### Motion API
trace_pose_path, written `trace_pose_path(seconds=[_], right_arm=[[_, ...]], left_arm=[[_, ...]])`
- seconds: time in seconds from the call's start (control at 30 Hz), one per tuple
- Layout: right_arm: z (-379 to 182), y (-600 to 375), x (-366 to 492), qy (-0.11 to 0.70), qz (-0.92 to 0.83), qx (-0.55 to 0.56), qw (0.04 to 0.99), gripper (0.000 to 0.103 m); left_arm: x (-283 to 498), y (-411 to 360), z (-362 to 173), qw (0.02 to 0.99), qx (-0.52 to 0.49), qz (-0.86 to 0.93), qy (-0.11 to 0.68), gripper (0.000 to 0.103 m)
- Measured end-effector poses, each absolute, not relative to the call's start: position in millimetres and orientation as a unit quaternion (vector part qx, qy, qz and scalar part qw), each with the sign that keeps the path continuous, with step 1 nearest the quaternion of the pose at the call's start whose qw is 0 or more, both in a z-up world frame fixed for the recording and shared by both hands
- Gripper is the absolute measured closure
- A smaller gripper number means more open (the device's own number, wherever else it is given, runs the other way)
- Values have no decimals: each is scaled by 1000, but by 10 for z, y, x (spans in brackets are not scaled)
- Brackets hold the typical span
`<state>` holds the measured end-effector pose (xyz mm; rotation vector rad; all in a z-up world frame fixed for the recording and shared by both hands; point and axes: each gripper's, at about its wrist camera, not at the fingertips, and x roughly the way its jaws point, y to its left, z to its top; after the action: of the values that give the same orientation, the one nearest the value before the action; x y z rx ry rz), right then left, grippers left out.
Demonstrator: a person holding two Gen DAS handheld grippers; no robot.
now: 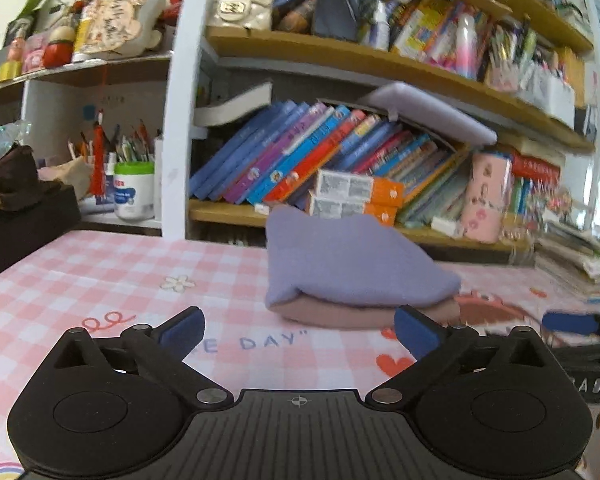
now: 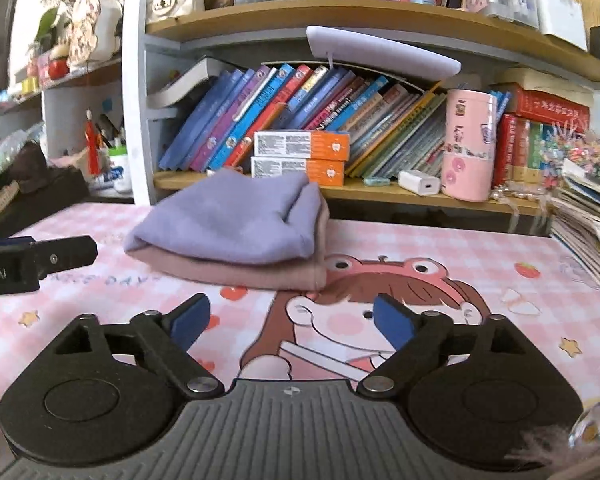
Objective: Fold clothes
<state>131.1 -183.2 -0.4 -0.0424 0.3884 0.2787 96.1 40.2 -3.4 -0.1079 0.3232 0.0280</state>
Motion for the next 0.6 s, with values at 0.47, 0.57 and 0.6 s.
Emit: trace_pose_path(seconds=[0.47, 0.57, 0.6], right_arm=[[-24, -1850, 1329, 201, 98, -25, 974, 0], [-24, -1863, 1340, 204, 97, -22, 974, 0], [-24, -1862, 1342, 204, 97, -22, 974, 0]], left_arm=[[1042, 316, -84, 980, -24, 23, 197, 0], [1055, 290, -88, 979, -16, 21, 202, 0], [1060, 282, -89, 979, -14, 20, 203, 0]])
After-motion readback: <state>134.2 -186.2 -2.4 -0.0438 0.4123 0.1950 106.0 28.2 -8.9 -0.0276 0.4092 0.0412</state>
